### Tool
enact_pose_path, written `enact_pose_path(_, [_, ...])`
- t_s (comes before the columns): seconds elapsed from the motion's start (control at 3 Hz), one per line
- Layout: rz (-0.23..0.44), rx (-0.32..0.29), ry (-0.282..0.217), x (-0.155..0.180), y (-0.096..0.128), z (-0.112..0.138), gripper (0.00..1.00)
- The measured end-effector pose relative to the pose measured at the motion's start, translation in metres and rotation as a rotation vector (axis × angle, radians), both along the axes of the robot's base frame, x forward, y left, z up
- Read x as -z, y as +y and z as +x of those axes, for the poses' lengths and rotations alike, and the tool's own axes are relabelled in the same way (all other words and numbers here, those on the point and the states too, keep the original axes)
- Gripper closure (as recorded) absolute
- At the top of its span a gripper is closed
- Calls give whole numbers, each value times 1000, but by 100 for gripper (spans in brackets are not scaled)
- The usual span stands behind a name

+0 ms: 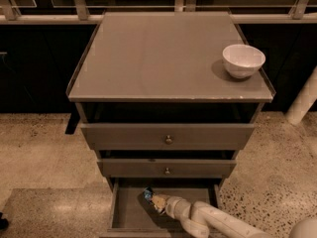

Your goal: Place redbull can into bottom drawer

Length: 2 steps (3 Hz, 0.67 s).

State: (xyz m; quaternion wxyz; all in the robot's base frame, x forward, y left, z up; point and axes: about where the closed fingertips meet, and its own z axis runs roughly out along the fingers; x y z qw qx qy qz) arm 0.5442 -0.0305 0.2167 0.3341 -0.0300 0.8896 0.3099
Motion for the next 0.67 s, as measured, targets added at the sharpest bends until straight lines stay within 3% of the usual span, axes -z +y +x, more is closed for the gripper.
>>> enact_pose_path(0.33, [-9, 7, 8, 12, 1, 3, 100])
enact_pose_path(0.67, [-9, 7, 8, 12, 1, 4, 81])
